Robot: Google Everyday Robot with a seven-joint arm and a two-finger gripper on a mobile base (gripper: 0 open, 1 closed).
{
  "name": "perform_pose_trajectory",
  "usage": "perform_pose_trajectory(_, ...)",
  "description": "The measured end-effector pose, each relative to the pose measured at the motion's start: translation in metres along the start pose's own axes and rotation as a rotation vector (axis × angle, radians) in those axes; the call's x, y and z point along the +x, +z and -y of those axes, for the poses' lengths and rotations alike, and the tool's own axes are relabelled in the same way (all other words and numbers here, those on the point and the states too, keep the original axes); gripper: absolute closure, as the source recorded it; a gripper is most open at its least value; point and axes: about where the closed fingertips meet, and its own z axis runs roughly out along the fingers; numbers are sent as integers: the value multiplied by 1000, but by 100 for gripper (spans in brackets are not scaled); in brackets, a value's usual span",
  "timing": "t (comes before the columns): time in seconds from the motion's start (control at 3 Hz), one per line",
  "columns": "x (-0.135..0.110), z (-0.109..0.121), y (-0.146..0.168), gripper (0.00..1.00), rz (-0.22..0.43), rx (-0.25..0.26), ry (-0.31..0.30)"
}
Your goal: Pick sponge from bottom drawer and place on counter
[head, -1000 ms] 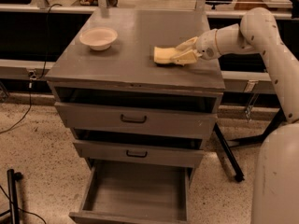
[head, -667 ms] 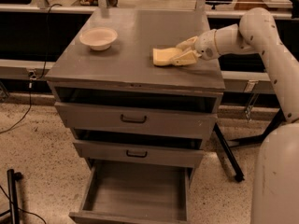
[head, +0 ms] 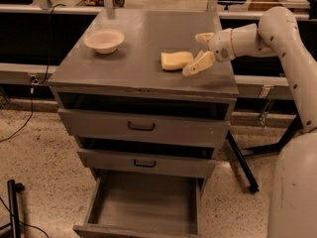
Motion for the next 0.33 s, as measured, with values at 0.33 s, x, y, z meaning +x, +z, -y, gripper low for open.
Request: perform_pose_trajectory(0.33, -2, -1, 0, 0, 7, -5, 1)
